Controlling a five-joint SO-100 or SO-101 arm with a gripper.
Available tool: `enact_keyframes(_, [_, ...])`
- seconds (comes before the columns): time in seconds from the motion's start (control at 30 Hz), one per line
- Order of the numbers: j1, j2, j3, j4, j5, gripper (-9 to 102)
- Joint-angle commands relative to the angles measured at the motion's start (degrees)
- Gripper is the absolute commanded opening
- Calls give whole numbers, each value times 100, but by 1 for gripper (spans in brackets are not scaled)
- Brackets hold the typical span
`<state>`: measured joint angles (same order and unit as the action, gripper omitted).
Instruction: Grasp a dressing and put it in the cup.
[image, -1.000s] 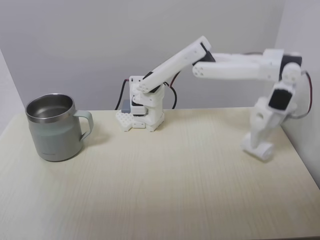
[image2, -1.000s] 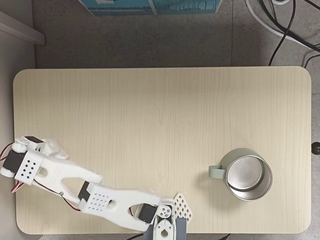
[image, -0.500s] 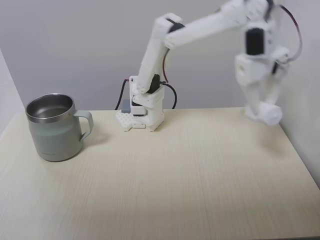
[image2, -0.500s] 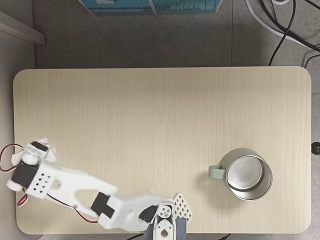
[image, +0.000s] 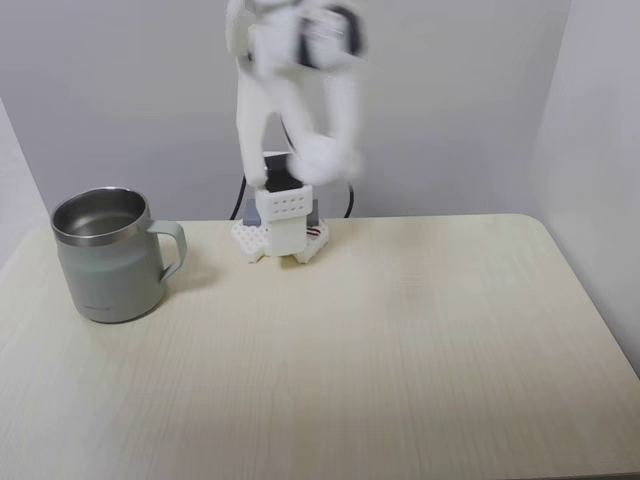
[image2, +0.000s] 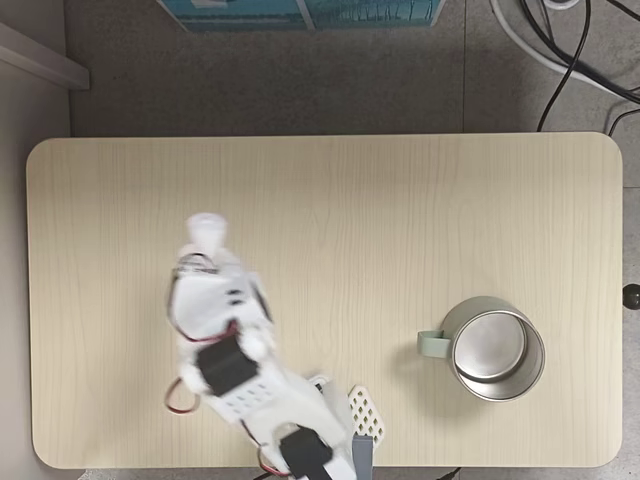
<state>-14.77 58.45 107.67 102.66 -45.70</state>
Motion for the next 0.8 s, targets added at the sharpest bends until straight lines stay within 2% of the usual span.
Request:
enact_keyframes(0.0, [1187,-773,-343,105,343,0])
enact_keyframes(0.17, [2936,-1178,-800,26,932,0])
enact_keyframes(0.37, [4509,-853,-1002,53,1301,0])
enact_keyframes(0.57, [5748,-105,-896,70,932,0])
enact_keyframes(0.77, [6952,1283,-114,132,527,0])
